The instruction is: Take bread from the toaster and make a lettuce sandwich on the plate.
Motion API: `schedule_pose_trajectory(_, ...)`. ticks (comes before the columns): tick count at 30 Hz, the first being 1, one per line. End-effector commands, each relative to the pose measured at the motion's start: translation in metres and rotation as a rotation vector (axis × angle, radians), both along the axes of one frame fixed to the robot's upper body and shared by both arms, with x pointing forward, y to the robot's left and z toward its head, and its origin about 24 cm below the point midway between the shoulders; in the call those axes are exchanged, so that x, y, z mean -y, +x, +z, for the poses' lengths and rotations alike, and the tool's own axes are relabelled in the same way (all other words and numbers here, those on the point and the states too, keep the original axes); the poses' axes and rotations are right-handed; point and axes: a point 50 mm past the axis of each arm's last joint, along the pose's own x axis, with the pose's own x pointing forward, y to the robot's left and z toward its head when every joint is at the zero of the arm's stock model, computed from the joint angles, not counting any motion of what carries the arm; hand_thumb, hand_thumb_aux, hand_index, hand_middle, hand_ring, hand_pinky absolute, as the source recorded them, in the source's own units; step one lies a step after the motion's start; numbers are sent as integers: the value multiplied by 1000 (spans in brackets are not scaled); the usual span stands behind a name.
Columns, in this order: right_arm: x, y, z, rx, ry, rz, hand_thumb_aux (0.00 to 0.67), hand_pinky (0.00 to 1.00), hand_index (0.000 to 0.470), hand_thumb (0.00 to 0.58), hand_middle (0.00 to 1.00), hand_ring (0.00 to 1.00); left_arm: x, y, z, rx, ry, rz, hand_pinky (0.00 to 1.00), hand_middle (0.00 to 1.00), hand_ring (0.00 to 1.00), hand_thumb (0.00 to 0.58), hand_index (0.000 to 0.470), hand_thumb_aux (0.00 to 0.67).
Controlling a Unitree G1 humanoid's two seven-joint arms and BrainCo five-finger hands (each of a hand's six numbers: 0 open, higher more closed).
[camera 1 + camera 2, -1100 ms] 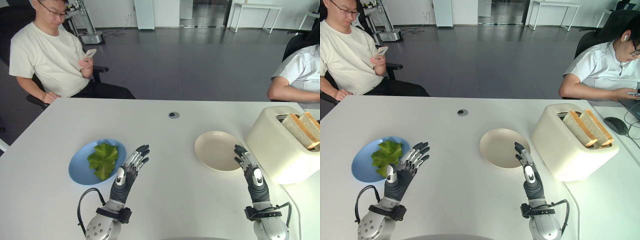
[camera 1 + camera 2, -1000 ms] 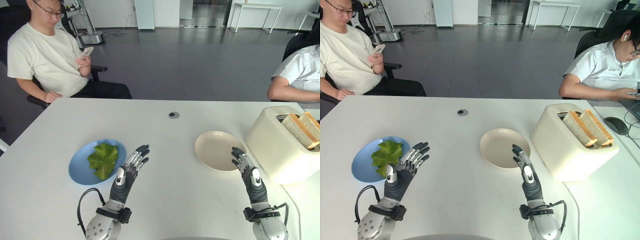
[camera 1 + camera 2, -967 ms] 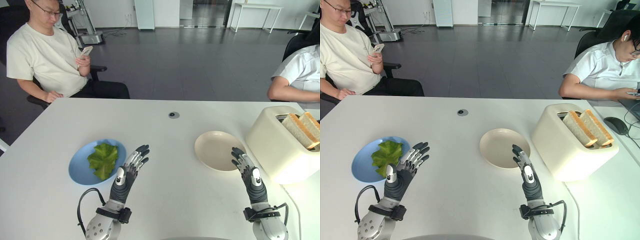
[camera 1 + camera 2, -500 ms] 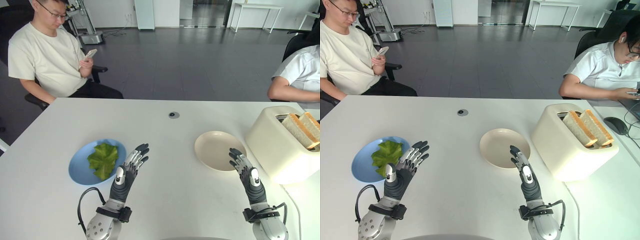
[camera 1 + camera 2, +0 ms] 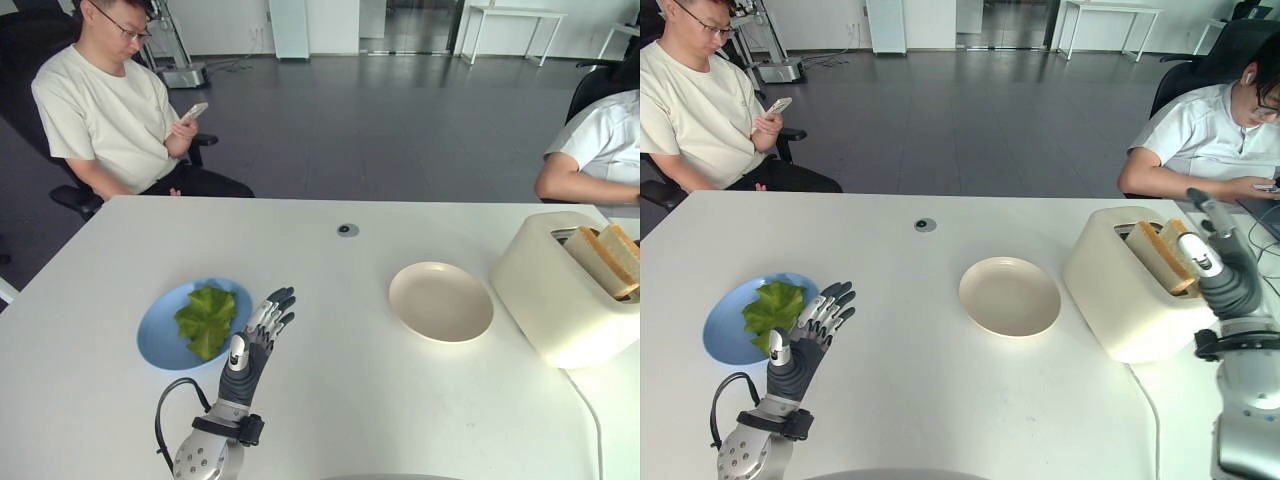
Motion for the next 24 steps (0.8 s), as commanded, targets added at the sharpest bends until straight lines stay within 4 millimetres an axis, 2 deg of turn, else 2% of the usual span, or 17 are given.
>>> schedule_pose_trajectory(1, 25, 5, -17, -142, -38, -90, 18, 0, 13, 31, 0, 0, 0, 1, -2, -5, 6, 10, 0, 0, 0, 0, 0, 0)
schedule_pose_trajectory(2, 29, 5, -22, -164, -38, -109, 32, 0, 22, 53, 0, 0, 0, 1, -2, -5, 6, 10, 0, 0, 0, 0, 0, 0)
schedule_pose_trajectory(5, 45, 6, -34, -211, -44, -172, 155, 0, 109, 237, 0, 0, 0, 1, -2, -4, 5, 13, 0, 0, 0, 0, 0, 0)
schedule_pose_trajectory(10, 64, 5, -41, -225, -15, -243, 271, 0, 190, 374, 0, 0, -1, 0, -3, -5, 4, 14, 0, 0, 0, 0, 0, 0)
schedule_pose_trajectory(13, 70, 5, -42, -219, -4, -261, 321, 0, 225, 422, 0, 0, -1, -1, -3, -6, 1, 15, 0, 0, 0, 0, 0, 0)
schedule_pose_trajectory(23, 69, 6, -53, -258, 4, -247, 360, 0, 253, 456, 0, 0, 0, -3, -3, -7, -1, 21, 0, 0, 0, 0, 0, 0)
schedule_pose_trajectory(24, 69, 6, -54, -260, 2, -247, 386, 0, 271, 476, 0, 0, 0, -4, -3, -8, -1, 21, 0, 0, 0, 0, 0, 0)
